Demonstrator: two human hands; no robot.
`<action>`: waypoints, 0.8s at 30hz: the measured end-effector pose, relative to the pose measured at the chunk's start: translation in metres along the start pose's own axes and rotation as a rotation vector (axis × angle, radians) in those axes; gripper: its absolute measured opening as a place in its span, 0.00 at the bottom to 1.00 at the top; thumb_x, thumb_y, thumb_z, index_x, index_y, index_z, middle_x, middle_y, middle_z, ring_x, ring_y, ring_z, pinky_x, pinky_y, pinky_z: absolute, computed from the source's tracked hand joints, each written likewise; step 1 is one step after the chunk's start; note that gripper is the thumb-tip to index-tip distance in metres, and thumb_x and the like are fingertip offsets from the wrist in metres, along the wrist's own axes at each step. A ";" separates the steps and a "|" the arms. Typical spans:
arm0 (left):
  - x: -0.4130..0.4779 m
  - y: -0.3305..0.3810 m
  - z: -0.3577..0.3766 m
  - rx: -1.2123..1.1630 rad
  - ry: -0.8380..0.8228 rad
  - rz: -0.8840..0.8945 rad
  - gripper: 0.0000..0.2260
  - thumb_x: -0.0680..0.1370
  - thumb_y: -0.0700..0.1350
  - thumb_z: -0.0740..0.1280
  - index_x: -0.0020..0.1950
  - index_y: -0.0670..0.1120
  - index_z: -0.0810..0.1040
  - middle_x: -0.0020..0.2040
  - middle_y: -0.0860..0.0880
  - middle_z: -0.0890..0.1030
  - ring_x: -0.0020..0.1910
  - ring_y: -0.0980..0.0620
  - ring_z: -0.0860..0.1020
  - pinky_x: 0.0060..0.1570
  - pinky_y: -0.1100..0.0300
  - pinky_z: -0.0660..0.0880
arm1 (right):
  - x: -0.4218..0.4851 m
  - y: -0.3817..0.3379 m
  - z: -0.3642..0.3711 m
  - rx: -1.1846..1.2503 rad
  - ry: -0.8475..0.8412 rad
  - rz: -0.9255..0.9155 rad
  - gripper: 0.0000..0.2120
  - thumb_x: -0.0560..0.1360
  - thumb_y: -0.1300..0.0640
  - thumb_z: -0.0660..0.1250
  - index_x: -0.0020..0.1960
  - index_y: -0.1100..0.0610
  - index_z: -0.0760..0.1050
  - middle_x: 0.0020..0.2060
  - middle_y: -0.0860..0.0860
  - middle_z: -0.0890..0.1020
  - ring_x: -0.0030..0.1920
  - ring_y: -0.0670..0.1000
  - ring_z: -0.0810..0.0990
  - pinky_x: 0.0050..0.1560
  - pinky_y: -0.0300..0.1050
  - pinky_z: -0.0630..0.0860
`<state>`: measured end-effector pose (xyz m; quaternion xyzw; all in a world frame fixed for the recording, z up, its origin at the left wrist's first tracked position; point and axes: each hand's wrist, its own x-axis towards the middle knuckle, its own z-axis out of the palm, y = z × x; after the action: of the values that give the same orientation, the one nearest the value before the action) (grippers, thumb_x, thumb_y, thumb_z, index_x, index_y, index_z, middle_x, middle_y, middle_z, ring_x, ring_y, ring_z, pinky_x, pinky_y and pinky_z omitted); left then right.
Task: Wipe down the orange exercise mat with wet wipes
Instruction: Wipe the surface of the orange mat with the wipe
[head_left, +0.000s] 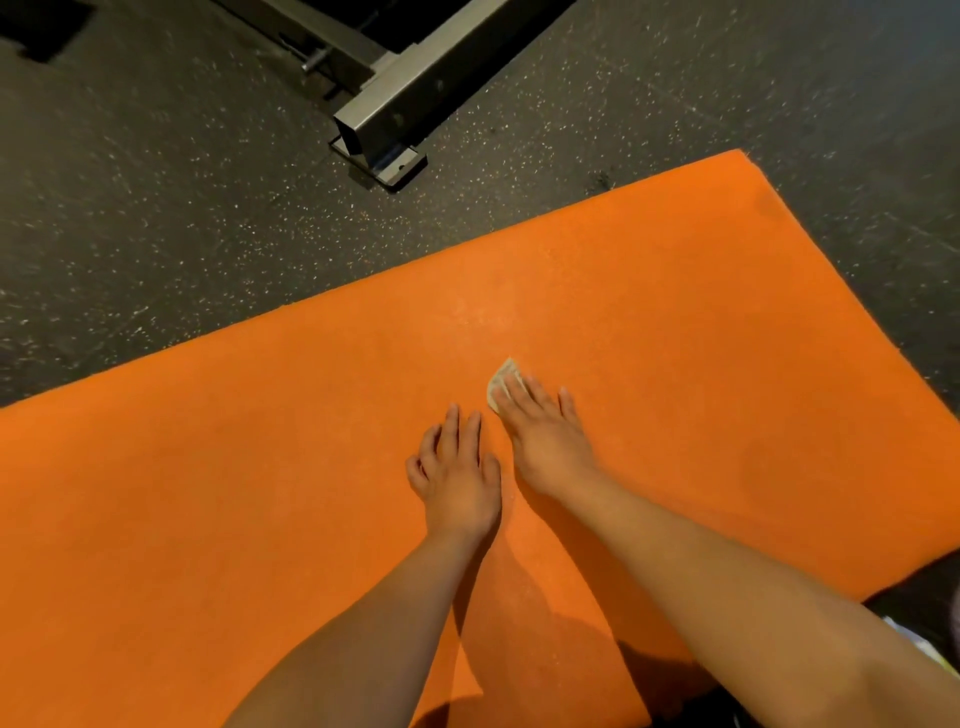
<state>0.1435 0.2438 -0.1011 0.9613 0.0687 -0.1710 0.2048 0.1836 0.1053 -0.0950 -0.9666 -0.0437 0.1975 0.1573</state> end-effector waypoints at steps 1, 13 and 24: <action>0.001 0.001 -0.001 0.000 -0.004 -0.001 0.24 0.83 0.56 0.55 0.80 0.61 0.56 0.82 0.58 0.47 0.79 0.50 0.48 0.74 0.44 0.47 | 0.002 0.008 -0.004 0.006 0.038 0.099 0.30 0.84 0.55 0.53 0.83 0.48 0.46 0.82 0.46 0.44 0.81 0.49 0.38 0.78 0.59 0.37; 0.016 -0.001 -0.015 -0.013 0.022 0.016 0.24 0.83 0.52 0.58 0.80 0.59 0.60 0.82 0.55 0.53 0.76 0.48 0.54 0.73 0.46 0.51 | -0.002 0.003 0.006 -0.033 0.046 -0.103 0.32 0.84 0.57 0.53 0.83 0.48 0.42 0.82 0.47 0.44 0.81 0.48 0.36 0.78 0.61 0.33; 0.032 -0.004 -0.009 0.031 0.012 0.003 0.24 0.84 0.57 0.53 0.81 0.62 0.54 0.82 0.58 0.44 0.77 0.49 0.49 0.71 0.44 0.46 | 0.023 -0.019 0.011 0.105 0.059 -0.101 0.32 0.83 0.54 0.55 0.83 0.51 0.46 0.82 0.49 0.45 0.81 0.48 0.38 0.78 0.59 0.33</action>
<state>0.1757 0.2535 -0.1064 0.9655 0.0656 -0.1661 0.1897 0.2002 0.1302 -0.1069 -0.9590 -0.0773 0.1629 0.2187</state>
